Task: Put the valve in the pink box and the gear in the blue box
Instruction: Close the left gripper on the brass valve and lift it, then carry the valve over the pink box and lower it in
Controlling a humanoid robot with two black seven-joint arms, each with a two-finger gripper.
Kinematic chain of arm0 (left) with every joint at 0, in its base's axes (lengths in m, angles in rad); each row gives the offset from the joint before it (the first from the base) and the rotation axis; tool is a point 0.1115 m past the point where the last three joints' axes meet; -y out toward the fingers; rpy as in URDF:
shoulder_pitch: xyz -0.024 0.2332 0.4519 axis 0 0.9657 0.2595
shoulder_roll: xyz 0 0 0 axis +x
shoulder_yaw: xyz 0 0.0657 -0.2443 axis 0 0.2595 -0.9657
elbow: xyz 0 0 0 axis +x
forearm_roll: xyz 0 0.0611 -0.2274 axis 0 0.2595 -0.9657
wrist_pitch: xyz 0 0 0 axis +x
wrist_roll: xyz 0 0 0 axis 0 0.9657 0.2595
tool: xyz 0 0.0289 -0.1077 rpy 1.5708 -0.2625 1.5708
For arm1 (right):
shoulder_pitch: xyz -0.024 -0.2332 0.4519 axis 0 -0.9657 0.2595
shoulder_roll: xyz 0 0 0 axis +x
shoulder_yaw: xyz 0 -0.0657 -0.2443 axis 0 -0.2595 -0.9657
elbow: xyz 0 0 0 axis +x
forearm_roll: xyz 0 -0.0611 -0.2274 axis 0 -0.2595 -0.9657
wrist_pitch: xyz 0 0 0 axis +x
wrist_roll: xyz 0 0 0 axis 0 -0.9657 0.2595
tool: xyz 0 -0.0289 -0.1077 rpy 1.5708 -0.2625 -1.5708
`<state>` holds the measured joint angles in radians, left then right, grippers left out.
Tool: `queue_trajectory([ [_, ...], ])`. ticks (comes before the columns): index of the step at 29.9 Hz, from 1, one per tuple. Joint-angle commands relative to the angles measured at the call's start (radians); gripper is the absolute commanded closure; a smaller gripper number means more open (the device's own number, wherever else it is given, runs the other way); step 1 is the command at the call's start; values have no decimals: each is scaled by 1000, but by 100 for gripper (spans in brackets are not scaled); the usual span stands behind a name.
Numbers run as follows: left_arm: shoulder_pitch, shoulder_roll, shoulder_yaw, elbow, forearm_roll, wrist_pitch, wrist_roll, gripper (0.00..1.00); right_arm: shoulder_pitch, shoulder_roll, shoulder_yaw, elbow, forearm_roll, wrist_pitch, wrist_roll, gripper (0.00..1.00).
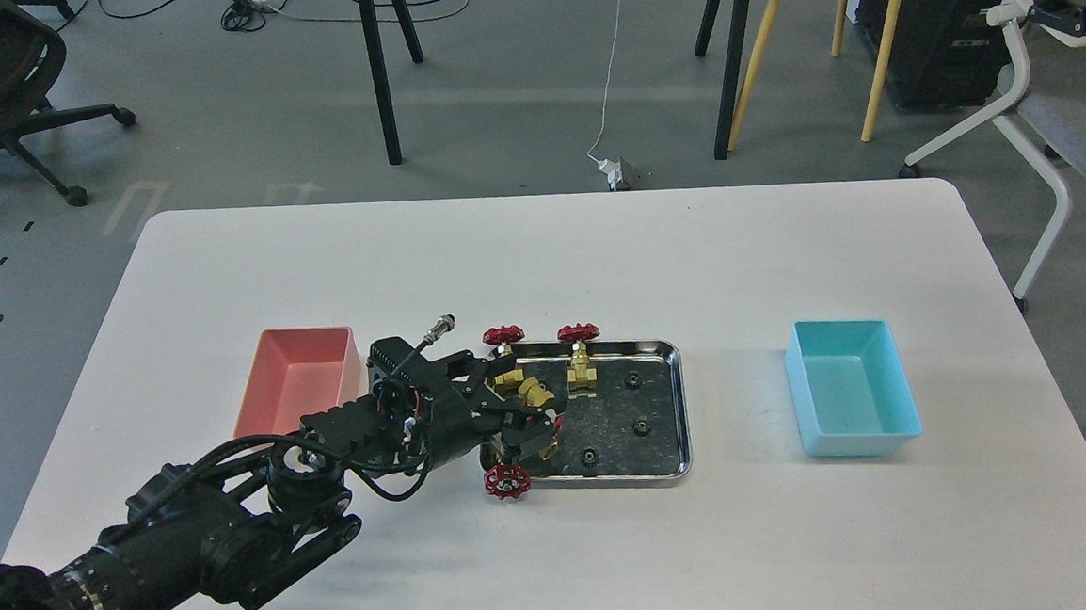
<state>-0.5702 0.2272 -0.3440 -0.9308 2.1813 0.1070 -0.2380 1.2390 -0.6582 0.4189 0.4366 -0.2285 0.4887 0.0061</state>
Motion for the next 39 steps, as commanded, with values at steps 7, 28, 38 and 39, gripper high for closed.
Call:
queue_trajectory([
  [7,0,0,0,1,0,-6,0,46,2,5,-40,-12,0,0,6,1],
  [28,1,101,-59,-202,-115,-99,46,78,2,26,-49,-61,0,0,8,1],
  [38,-10,368,-138,-359,-325,-138,60,77,5,40,-49,-82,0,0,8,1],
  [39,-10,401,-138,-362,-345,-133,59,77,5,42,-49,-88,0,0,8,1],
])
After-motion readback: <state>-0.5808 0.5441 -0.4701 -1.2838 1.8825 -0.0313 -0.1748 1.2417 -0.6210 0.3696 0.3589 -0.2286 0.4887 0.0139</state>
